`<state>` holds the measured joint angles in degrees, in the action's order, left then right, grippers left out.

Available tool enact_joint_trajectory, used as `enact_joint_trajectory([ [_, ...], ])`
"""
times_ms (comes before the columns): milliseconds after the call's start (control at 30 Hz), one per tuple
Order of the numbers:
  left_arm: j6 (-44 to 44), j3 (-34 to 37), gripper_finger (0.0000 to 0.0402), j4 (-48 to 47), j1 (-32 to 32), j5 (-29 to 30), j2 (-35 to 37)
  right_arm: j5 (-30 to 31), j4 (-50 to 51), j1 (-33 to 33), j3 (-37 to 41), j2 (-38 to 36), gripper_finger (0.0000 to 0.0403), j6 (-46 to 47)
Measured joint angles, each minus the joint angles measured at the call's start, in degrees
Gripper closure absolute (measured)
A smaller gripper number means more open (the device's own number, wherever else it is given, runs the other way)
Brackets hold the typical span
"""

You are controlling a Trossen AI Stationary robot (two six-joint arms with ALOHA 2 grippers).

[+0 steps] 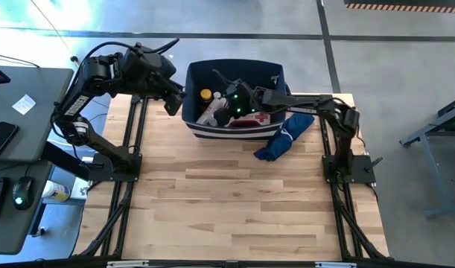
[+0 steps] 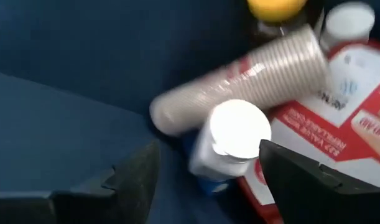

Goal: Pick & place medical supplies in basket/bin
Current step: Return to Home Position

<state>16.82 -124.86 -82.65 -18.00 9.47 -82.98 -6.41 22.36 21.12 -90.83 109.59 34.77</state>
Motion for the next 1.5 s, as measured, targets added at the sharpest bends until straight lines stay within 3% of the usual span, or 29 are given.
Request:
enact_joint_trajectory([
  [500,3.5,0.0,0.0213,0.2,0.0,-0.6,0.5,1.2,10.3,-0.8,-0.1,-17.7,0.0137,-1.8],
  [767,7.6,0.0,0.0213,0.6,0.2,-2.8,0.5,2.7,20.2,-6.6,-0.2,-24.0,0.0137,-2.1],
  [900,9.1,0.0,0.0213,3.9,3.3,-1.6,0.5,3.4,24.2,-11.2,-0.2,-24.9,0.0137,-1.4],
  [1033,5.9,0.0,0.0213,7.0,8.1,-0.8,0.5,9.9,27.0,-16.8,-0.2,-25.9,0.0137,-1.7],
  [1133,5.5,0.0,0.0213,7.2,12.3,4.3,0.9,13.6,29.1,-20.1,-0.1,-27.6,0.0145,-1.8],
  [1233,5.9,0.0,0.0213,7.8,17.0,9.7,1.9,15.2,31.4,-22.4,-0.1,-30.9,0.0176,-1.7],
  [1333,7.0,2.5,0.0219,8.6,21.7,14.5,4.1,16.5,34.4,-24.1,-0.2,-34.5,0.024,-1.2],
  [1500,11.6,17.7,0.0281,15.9,28.0,18.2,12.3,25.3,42.6,-27.5,-0.2,-41.1,0.0382,1.2],
])
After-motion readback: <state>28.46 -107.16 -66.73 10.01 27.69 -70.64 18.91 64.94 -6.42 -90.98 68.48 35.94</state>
